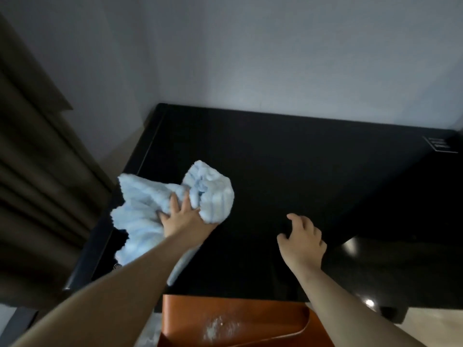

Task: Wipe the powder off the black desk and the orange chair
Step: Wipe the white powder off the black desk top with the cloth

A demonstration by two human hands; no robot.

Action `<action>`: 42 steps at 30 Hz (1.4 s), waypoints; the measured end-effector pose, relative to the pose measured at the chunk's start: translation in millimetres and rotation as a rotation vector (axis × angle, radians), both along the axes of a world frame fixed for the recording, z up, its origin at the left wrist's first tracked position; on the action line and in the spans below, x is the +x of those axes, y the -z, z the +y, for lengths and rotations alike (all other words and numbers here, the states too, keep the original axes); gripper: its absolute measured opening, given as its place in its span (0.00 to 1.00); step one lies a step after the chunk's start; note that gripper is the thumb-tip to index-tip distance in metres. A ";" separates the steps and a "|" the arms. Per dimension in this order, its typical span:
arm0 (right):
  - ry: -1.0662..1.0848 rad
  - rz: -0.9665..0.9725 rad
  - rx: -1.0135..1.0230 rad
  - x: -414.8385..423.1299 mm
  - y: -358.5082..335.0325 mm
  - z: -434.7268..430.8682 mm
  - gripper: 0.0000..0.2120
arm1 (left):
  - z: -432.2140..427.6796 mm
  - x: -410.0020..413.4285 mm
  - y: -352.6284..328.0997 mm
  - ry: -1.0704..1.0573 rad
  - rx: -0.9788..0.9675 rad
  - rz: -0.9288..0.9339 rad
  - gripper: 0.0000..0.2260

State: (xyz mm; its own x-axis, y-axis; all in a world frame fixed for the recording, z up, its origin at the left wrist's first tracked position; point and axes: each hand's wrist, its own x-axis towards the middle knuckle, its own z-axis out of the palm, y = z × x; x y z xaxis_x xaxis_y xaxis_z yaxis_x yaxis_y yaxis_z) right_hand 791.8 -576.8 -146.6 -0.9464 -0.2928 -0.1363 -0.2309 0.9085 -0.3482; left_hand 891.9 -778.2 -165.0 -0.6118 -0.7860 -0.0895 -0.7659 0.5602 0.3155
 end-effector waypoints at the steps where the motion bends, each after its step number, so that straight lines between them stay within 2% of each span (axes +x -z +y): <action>1: -0.038 -0.017 0.060 3.7 1.2 3.5 0.27 | 19.6 0.5 2.6 0.040 -0.035 0.009 0.31; 3: -0.082 -0.031 0.099 10.5 2.7 10.2 0.27 | 61.8 5.4 10.8 0.235 -0.067 0.001 0.29; 5: -0.093 -0.005 0.106 15.8 0.7 16.6 0.26 | 95.5 15.2 11.7 0.486 -0.070 -0.091 0.28; 7: -0.080 -0.010 0.086 17.8 -3.3 24.3 0.26 | 94.6 24.8 7.7 0.651 -0.083 -0.160 0.25; 8: -0.074 -0.017 0.060 17.9 -4.9 28.9 0.25 | 82.5 31.3 4.7 0.634 -0.098 -0.140 0.23; 10: -0.062 0.004 0.000 18.6 -8.0 38.0 0.24 | 45.6 46.1 0.2 0.419 -0.107 -0.092 0.22; 13: -0.034 0.026 -0.041 21.8 -12.1 48.6 0.24 | 17.5 58.9 -0.8 0.063 -0.053 -0.118 0.31; 14: -0.019 0.020 -0.043 23.7 -12.9 51.9 0.24 | 27.4 54.4 -0.6 0.027 -0.070 -0.098 0.34; 16: 0.030 0.008 -0.062 26.6 -13.6 62.4 0.24 | 66.5 35.1 2.4 0.057 -0.093 -0.052 0.31; 18: 0.075 0.012 -0.081 25.4 -14.2 78.3 0.24 | 111.8 12.9 6.0 0.184 -0.057 -0.034 0.30; 21: 0.118 0.025 -0.101 23.7 -12.8 108.0 0.23 | 176.9 -3.5 7.1 0.585 -0.065 -0.149 0.35; 23: 0.144 0.037 -0.134 21.6 -13.9 130.0 0.23 | 195.6 -4.7 5.2 0.797 -0.076 -0.175 0.32; 24: 0.158 0.039 -0.140 18.5 -14.6 140.9 0.23 | 193.1 -5.7 5.2 0.766 -0.077 -0.125 0.29; 25: 0.169 0.047 -0.142 15.4 -14.5 151.4 0.23 | 185.5 -8.6 5.8 0.643 -0.075 -0.078 0.27; 28: 0.150 0.061 -0.178 5.6 -13.9 190.0 0.22 | 177.9 -28.7 2.1 0.095 -0.023 -0.058 0.24; 29: 0.136 0.053 -0.188 3.7 -13.7 195.2 0.22 | 181.1 -35.1 0.6 -0.007 0.001 -0.051 0.25; 31: 0.125 0.036 -0.199 -5.0 -13.0 228.2 0.21 | 228.1 -58.0 -1.1 -0.020 0.000 -0.034 0.27; 36: 0.225 -0.009 -0.357 -37.4 -11.7 313.8 0.20 | 356.9 -106.4 0.6 0.253 -0.045 -0.049 0.23; 38: 0.268 -0.032 -0.380 -47.2 -12.2 338.3 0.20 | 390.0 -118.3 -9.8 0.490 -0.078 -0.079 0.20; 40: 0.246 -0.062 -0.441 -55.9 -14.6 353.4 0.18 | 414.2 -119.2 -26.9 0.758 0.004 -0.050 0.17; 42: 0.233 -0.067 -0.544 -65.5 -20.7 361.3 0.15 | 420.5 -115.4 -46.5 0.797 0.145 0.089 0.17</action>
State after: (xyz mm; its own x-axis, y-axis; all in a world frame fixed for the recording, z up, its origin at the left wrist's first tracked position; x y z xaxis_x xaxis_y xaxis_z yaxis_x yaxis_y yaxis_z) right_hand 726.2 -215.6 -125.9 -0.9887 -0.1227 -0.0862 -0.0085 0.6196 -0.7849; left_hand 776.5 -357.7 -118.5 -0.9921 -0.0959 -0.0815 -0.1230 0.8755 0.4673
